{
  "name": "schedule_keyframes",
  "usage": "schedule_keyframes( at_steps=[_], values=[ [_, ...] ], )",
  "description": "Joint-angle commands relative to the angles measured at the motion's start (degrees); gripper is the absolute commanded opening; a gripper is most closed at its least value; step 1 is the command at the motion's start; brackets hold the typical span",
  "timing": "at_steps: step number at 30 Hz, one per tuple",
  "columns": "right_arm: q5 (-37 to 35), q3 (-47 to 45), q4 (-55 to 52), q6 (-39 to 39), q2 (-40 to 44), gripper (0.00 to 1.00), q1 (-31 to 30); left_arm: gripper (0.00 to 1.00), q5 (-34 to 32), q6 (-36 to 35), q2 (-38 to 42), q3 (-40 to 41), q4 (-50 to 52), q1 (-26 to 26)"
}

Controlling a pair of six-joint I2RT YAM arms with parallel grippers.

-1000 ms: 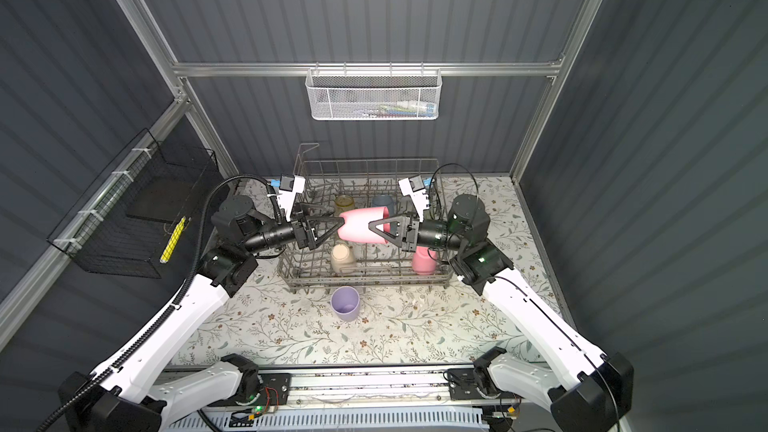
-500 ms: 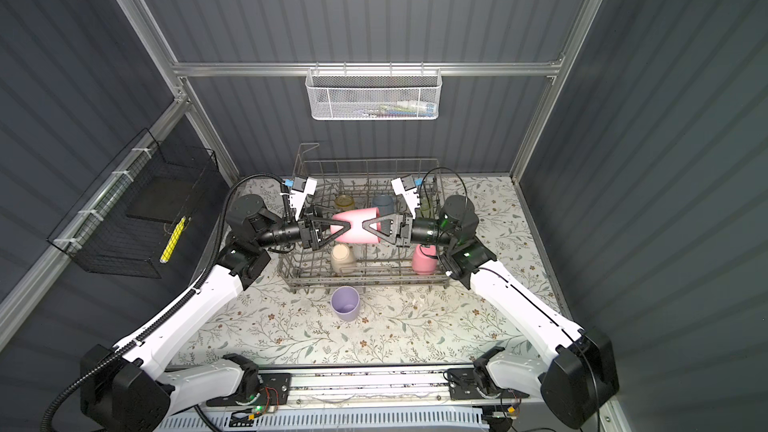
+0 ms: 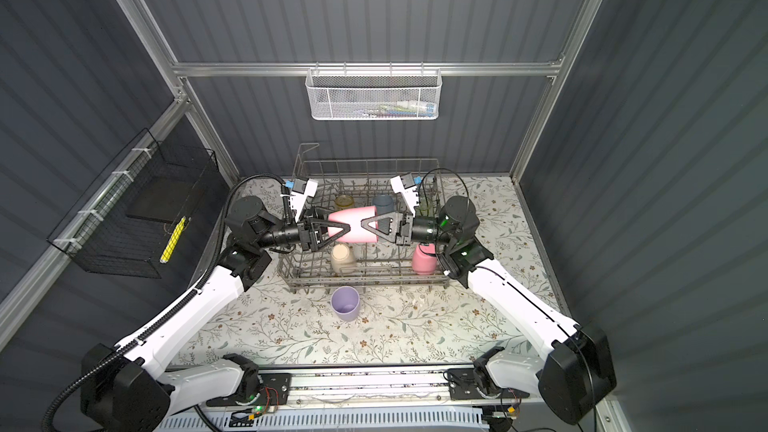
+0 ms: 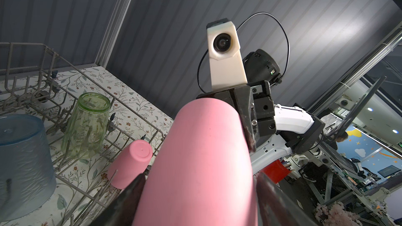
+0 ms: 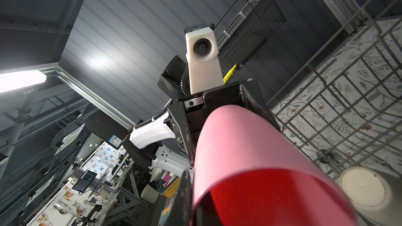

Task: Load cups into a dish rack
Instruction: Place the cup upside down at the dish rack.

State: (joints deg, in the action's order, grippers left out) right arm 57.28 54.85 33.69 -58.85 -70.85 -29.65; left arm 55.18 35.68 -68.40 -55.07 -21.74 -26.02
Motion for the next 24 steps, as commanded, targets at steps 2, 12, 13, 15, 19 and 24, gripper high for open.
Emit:
schedule_keyframes(
  at_steps=[2, 12, 13, 15, 19, 24],
  values=[
    [-0.27, 0.77, 4.85, -1.81, -1.34, 0.00, 0.21, 0.79, 2.54, 0.54, -0.20, 0.20, -2.06, -1.14],
    [-0.02, 0.60, 5.36, -1.86, -1.71, 0.00, 0.26, 0.70, 2.40, 0.62, -0.37, 0.42, -2.77, -1.57],
    [0.11, 0.59, 5.31, -1.84, -1.69, 0.00, 0.23, 0.67, 2.44, 0.69, -0.41, 0.49, -2.87, -1.53],
    [0.20, 0.48, 5.31, -1.84, -1.68, 0.00, 0.22, 0.62, 2.50, 0.91, -0.48, 0.42, -3.24, -1.65],
    [0.20, 0.35, 5.81, -2.04, -2.20, 0.00, 0.28, 0.56, 3.01, 2.35, -0.80, 0.83, -5.47, -1.75],
    [0.64, 0.42, 6.09, -2.11, -2.07, 0.10, 0.30, 0.53, 2.63, 2.59, -0.30, 1.21, -5.81, -1.75]
  ],
)
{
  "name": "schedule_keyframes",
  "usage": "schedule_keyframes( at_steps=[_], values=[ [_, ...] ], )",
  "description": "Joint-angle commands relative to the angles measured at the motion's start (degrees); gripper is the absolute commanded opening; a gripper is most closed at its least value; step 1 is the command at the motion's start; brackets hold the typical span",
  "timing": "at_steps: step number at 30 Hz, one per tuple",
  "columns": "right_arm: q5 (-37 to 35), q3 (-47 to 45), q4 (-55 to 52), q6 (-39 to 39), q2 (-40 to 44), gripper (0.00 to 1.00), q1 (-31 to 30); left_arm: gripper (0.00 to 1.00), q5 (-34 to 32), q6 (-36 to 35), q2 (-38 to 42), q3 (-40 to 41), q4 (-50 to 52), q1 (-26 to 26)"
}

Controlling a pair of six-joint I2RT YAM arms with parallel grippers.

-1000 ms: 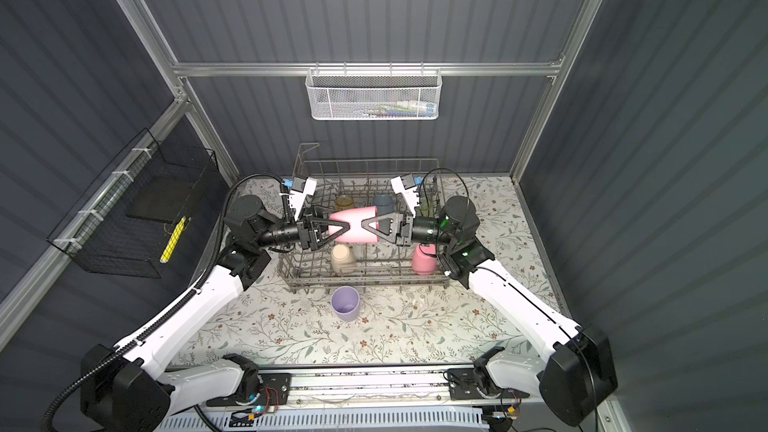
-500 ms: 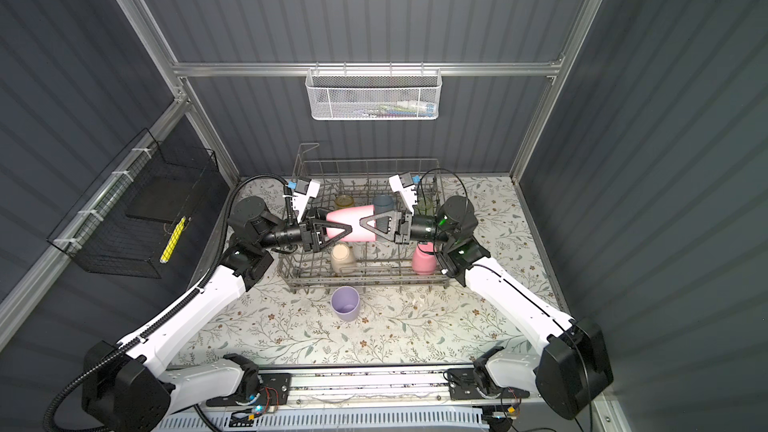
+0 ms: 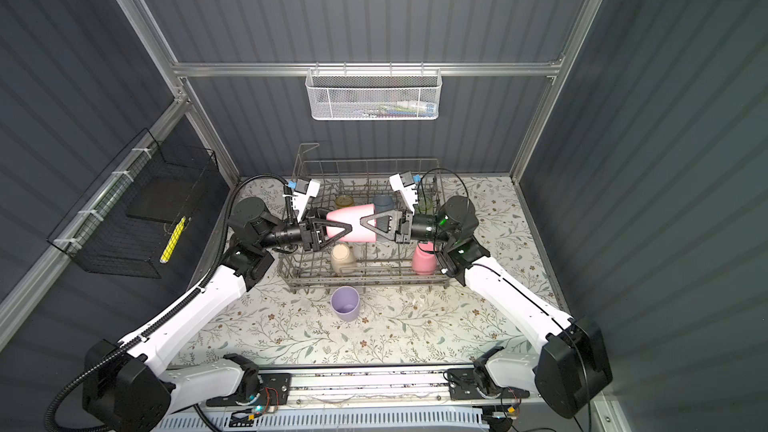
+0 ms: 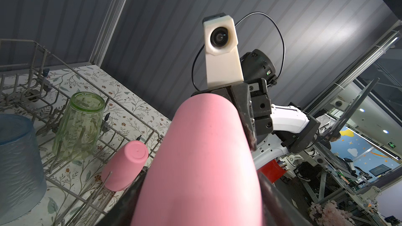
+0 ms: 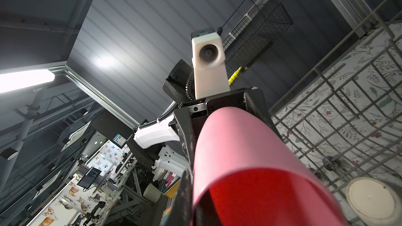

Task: Load cups into a dish rack
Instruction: Place the cup upside down at the dish rack.

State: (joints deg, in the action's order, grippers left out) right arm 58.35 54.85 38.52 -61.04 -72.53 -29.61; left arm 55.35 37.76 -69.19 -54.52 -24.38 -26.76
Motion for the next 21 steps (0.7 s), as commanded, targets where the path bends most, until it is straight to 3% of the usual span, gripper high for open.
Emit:
schedule_keyframes(
  at_steps=[1, 8, 15, 18, 21],
  values=[
    [-0.43, 0.43, 0.80, 0.33, -0.11, 0.12, 0.37, 0.53, 2.04, 0.40, 0.75, 0.73, -2.87, -1.01],
    [-0.43, -0.40, -4.23, 3.23, 3.67, 0.29, 1.95, 0.52, -2.01, -2.44, 2.93, 0.69, 1.00, -0.95],
    [-1.31, -1.92, -11.90, 7.37, 9.43, 0.36, 4.13, 0.52, -5.10, -4.66, 2.94, -1.05, 5.65, -0.92],
    [-4.79, -2.07, -23.31, 13.60, 14.24, 0.37, 6.08, 0.52, -8.05, -9.65, 2.65, -4.56, 14.81, -0.91],
    [-16.32, 1.55, -44.97, 26.91, 18.65, 0.39, 6.75, 0.52, -12.49, -15.44, 1.22, -9.58, 25.68, -0.92]
  ],
)
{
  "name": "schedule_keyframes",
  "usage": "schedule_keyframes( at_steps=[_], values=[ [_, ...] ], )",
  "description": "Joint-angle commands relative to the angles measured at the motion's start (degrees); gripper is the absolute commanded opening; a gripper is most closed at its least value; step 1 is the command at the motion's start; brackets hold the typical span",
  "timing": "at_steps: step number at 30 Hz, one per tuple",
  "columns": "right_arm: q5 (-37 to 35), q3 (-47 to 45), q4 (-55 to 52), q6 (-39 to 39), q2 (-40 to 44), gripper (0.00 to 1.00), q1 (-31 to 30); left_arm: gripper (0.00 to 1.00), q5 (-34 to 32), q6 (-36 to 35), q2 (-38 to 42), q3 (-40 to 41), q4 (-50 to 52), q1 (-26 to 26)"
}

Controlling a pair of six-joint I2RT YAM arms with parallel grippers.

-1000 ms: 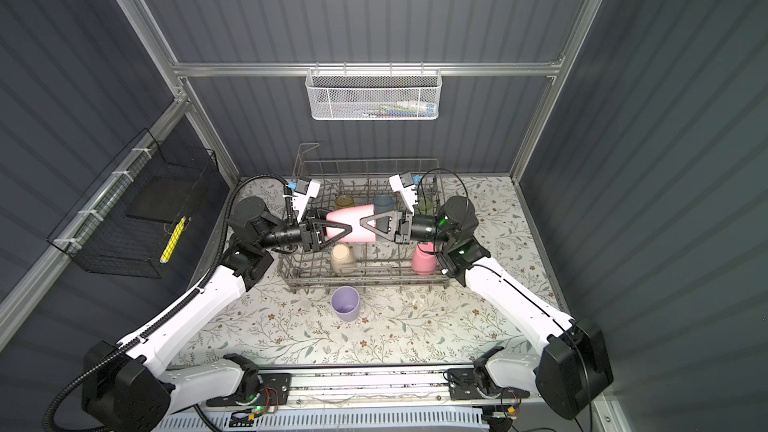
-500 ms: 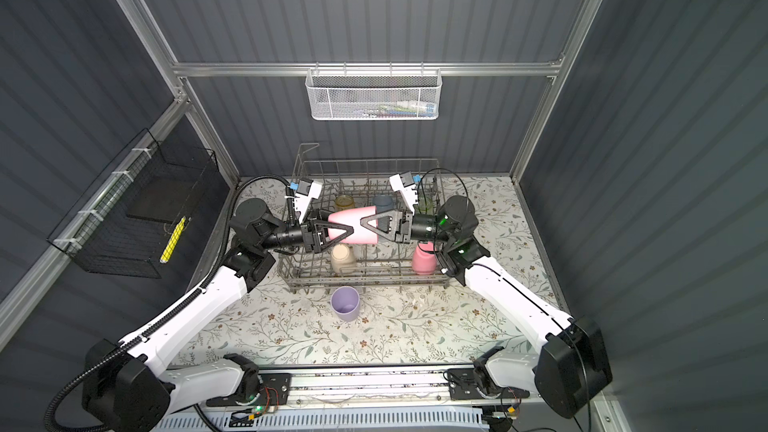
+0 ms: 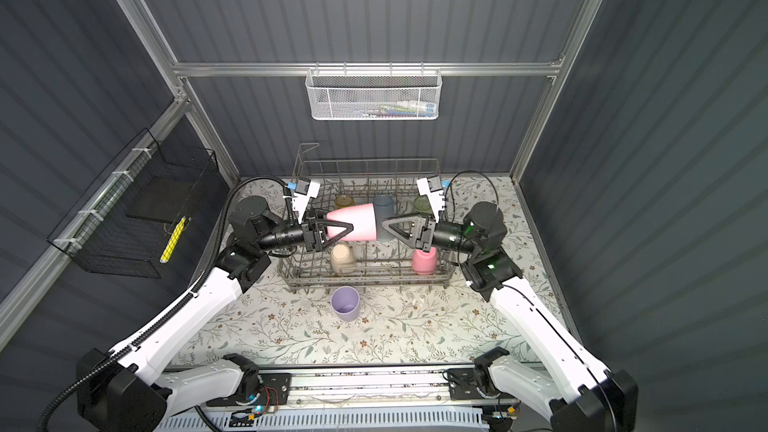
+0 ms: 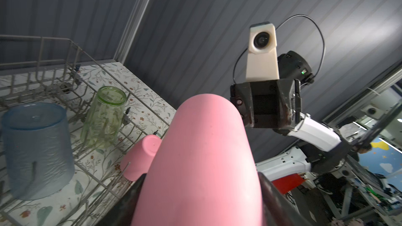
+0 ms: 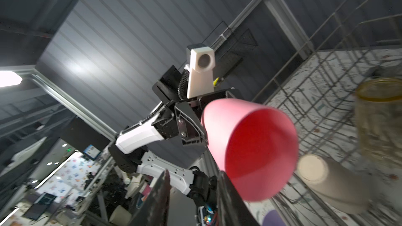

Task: Load cups into a dish rack
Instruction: Place the cup upside down at the dish rack.

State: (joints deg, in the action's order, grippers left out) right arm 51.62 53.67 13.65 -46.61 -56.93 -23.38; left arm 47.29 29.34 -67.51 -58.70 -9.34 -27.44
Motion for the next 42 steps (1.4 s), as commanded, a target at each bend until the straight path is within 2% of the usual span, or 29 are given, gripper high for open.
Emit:
schedule_keyframes(
  at_steps=[1, 4, 6, 13, 19, 23, 27, 31, 42],
  values=[
    [-15.11, 4.13, -26.82, 16.21, 3.92, 0.40, 0.57, 0.52, -5.97, -8.25, -1.35, -7.15, 13.29, -0.24],
    [-28.45, 6.96, -39.21, 22.37, 5.11, 0.41, 0.61, 0.52, -9.39, -11.24, -4.91, -12.41, 21.15, -0.33],
    [-35.65, 7.74, -43.77, 23.99, 5.68, 0.41, 0.79, 0.53, -10.64, -13.15, -7.71, -15.52, 25.10, -0.54],
    [-50.24, 7.54, -50.77, 26.44, 7.50, 0.43, 1.73, 0.52, -22.88, -21.64, -18.66, -29.58, 42.21, -5.06],
    [-52.38, 5.38, -51.27, 27.51, 8.32, 0.44, 2.70, 0.52, -30.50, -24.23, -29.02, -41.48, 55.03, -8.39],
    [-52.98, 3.62, -50.92, 27.89, 8.12, 0.44, 3.16, 0.51, -31.82, -25.06, -34.61, -47.78, 62.16, -9.16],
    [-53.14, 2.13, -50.53, 28.33, 7.79, 0.45, 3.77, 0.52, -38.96, -27.37, -39.12, -52.92, 68.87, -12.10],
    [-52.11, 1.11, -49.96, 28.56, 7.53, 0.45, 4.72, 0.52, -43.30, -28.66, -42.27, -55.84, 72.73, -14.44],
    [-49.63, 0.47, -48.74, 29.05, 6.57, 0.45, 6.89, 0.53, -43.60, -30.13, -46.55, -57.58, 75.13, -17.03]
  ],
)
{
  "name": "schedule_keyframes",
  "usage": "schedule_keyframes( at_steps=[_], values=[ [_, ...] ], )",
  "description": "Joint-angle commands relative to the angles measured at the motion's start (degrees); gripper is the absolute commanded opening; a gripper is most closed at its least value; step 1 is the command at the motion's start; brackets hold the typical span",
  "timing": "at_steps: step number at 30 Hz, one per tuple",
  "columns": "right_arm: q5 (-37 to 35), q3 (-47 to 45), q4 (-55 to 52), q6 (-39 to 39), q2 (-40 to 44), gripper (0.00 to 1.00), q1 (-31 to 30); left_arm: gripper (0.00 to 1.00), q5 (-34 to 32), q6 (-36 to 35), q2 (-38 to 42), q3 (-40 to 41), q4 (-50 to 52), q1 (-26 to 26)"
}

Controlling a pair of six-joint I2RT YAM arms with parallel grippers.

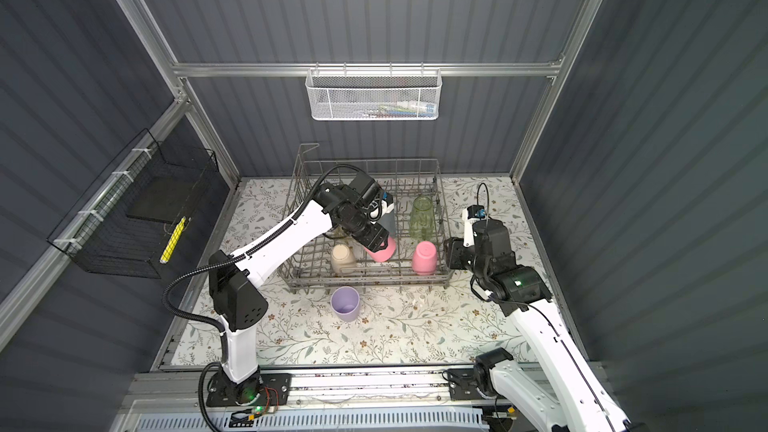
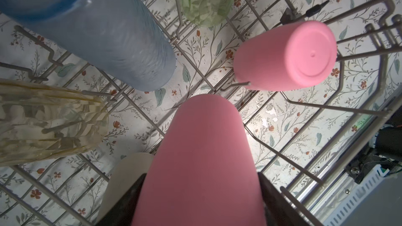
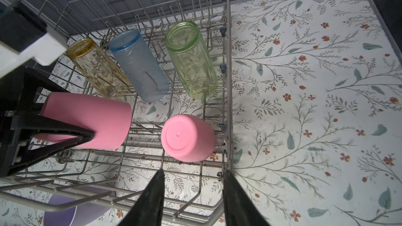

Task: Load cups into a dish rack
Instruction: Place the cup upside down at the dish rack.

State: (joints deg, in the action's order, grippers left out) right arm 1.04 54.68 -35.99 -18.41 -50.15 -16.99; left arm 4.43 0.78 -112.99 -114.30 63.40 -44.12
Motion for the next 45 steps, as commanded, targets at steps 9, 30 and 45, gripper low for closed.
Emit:
schedule_keyframes(
  at_steps=[9, 30, 45],
  values=[
    [2.39, -0.96, 1.57, 0.92, -0.98, 0.45, 1.51, 0.53, -1.26, -1.48, -5.42, -5.11, 3.66, -1.84],
    [4.08, -2.39, 2.85, 0.92, -2.76, 0.45, 2.65, 0.56, -8.82, -1.05, -12.03, -6.91, 6.59, -5.27],
    [4.35, -3.24, 2.55, 0.76, -1.79, 0.46, 3.28, 0.66, -12.38, 1.92, -13.81, -3.82, 5.59, -6.29]
  ],
)
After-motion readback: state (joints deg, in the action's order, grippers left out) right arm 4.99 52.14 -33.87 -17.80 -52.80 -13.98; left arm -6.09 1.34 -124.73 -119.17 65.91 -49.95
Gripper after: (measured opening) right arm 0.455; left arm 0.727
